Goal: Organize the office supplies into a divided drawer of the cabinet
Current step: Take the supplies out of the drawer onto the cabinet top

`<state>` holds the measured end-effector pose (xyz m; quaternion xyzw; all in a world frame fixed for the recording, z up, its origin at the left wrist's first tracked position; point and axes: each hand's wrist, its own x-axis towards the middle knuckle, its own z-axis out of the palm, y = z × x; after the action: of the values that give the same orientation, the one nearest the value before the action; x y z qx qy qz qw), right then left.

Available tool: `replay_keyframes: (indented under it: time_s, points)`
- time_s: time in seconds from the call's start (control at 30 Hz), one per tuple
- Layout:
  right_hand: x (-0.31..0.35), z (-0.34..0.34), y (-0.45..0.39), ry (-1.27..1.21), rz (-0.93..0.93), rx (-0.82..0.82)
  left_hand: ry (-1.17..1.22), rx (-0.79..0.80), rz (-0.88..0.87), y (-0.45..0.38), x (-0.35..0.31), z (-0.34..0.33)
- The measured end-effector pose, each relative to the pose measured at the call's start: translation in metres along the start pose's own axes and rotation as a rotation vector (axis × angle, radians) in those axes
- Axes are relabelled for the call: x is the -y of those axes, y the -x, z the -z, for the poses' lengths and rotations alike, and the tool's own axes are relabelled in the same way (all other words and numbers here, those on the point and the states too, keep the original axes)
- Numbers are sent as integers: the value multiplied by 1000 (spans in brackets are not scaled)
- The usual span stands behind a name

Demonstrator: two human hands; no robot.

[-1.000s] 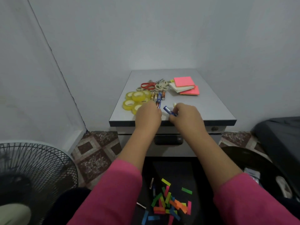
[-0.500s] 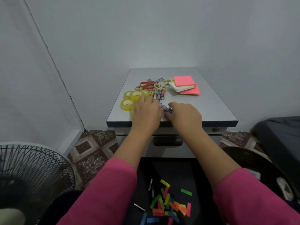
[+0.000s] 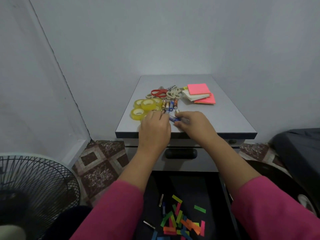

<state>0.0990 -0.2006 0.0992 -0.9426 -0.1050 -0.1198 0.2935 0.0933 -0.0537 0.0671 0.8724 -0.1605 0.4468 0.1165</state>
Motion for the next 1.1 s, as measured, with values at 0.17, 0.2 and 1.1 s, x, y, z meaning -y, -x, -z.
replay_keyframes:
  time_s: [0.17,0.2,1.1]
  points:
    - [-10,10,-7,-361,-91,45,-77,52,34,6,-1,1]
    - [-13,11,-9,-373,-101,39,-80,62,41,5,-2,0]
    - [-13,0,-17,-215,-81,75,-122,161,97,13,-10,-14]
